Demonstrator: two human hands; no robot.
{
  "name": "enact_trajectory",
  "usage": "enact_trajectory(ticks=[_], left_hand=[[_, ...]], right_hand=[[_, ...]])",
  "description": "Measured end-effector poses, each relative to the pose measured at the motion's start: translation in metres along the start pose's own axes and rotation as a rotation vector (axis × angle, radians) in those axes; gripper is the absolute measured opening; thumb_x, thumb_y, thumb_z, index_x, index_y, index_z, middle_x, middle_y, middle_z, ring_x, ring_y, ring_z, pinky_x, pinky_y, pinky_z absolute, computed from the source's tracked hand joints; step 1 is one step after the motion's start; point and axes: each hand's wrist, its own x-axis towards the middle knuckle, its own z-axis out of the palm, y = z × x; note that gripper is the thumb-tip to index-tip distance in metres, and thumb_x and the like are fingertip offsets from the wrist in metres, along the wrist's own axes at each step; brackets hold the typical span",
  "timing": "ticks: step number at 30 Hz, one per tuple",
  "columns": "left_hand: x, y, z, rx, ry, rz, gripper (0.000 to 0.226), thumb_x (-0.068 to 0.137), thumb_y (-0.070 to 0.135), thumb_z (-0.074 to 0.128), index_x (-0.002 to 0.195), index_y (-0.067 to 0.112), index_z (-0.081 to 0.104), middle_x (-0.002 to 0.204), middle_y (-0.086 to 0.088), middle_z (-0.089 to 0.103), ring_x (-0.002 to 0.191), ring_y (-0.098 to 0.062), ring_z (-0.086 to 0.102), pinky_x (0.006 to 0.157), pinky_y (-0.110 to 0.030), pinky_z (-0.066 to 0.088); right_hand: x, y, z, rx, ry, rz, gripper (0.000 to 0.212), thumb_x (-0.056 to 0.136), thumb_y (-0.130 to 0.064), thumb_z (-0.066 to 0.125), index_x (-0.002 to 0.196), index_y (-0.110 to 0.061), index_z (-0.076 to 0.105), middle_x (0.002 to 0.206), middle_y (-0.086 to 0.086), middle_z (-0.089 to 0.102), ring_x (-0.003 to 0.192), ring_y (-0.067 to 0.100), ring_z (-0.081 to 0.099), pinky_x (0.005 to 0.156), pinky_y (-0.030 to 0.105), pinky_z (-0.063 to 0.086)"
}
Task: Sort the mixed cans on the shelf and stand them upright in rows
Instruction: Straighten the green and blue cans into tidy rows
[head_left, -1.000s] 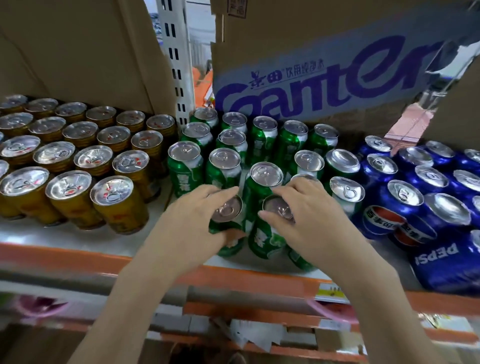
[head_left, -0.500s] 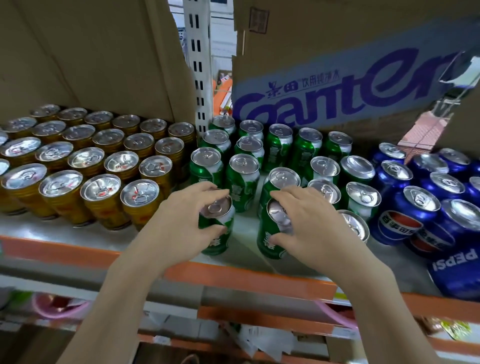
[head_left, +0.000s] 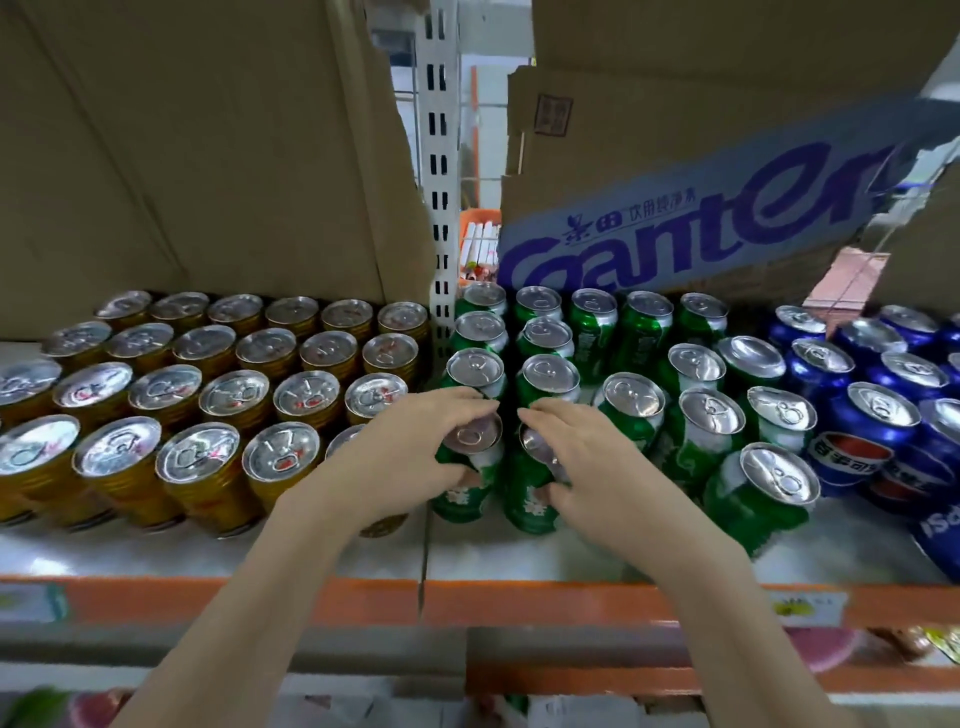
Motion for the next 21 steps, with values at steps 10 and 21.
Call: enact_trajectory(ticks=[10, 21], left_hand=[[-0.003, -0.004, 0.012, -0.007, 0.066, 0.031, 0.066, 0.085, 0.028, 0.065, 0.143, 0.021, 0.035, 0.15, 0.009, 0.03, 0.135, -0.012, 0.031, 0.107, -0.024, 0.025], [-0.002, -0.01, 0.012, 0.044, 0.074, 0.094, 0.061, 0.088, 0.025, 0.061, 0.143, 0.018, 0.036, 0.148, 0.005, 0.031, 0.132, -0.014, 0.033, 0.103, -0.018, 0.023]], right_hand=[[-0.002, -0.008, 0.005, -0.017, 0.032, 0.114, 0.07, 0.091, -0.01, 0.052, 0.148, -0.018, 0.013, 0.152, -0.006, 0.014, 0.14, 0.011, 0.009, 0.094, 0.002, -0.008], [0.003, -0.009, 0.005, -0.097, 0.034, 0.104, 0.068, 0.093, -0.015, 0.051, 0.148, -0.016, 0.013, 0.154, -0.006, 0.013, 0.141, 0.008, 0.008, 0.089, -0.005, -0.015]])
